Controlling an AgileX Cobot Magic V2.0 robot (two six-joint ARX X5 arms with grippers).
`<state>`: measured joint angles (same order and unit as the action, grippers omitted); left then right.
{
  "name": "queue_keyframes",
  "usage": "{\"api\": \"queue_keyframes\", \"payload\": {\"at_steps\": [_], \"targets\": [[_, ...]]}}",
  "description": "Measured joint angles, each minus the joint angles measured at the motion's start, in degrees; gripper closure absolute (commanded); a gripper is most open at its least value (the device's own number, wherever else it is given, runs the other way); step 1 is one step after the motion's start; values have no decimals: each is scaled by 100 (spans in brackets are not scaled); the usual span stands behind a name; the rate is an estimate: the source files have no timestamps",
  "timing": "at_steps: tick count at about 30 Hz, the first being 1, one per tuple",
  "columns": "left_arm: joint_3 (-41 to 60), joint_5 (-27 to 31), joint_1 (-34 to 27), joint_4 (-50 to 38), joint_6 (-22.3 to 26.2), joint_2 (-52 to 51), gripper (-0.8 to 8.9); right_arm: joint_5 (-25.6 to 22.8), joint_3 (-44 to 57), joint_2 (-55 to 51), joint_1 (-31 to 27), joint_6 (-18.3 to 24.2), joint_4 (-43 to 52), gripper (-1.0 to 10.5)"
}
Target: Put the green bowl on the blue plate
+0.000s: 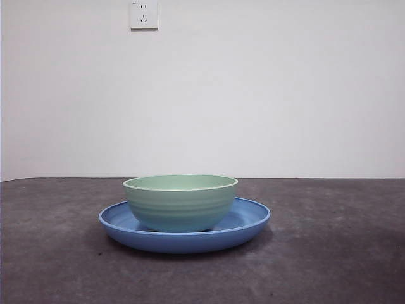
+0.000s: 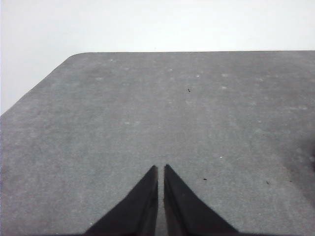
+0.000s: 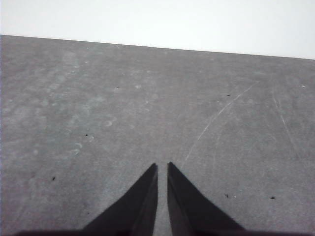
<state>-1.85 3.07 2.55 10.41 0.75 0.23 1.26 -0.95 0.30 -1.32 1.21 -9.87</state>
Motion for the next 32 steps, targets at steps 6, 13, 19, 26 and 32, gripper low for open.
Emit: {"api": "queue_keyframes", "payload": {"at_steps": [6, 13, 19, 26, 32], "targets": [[0, 0, 0, -2, 0, 0, 794, 0, 0, 0, 0, 0, 2, 916], [0, 2, 0, 0, 0, 0, 794, 0, 2, 0, 0, 0, 52, 917], [0, 0, 0, 0, 0, 0, 794, 0, 2, 0, 0, 0, 68, 916], [0, 0, 0, 0, 0, 0, 794, 0, 2, 0, 0, 0, 68, 916], [0, 0, 0, 0, 0, 0, 794, 0, 2, 0, 0, 0, 68, 916]]}}
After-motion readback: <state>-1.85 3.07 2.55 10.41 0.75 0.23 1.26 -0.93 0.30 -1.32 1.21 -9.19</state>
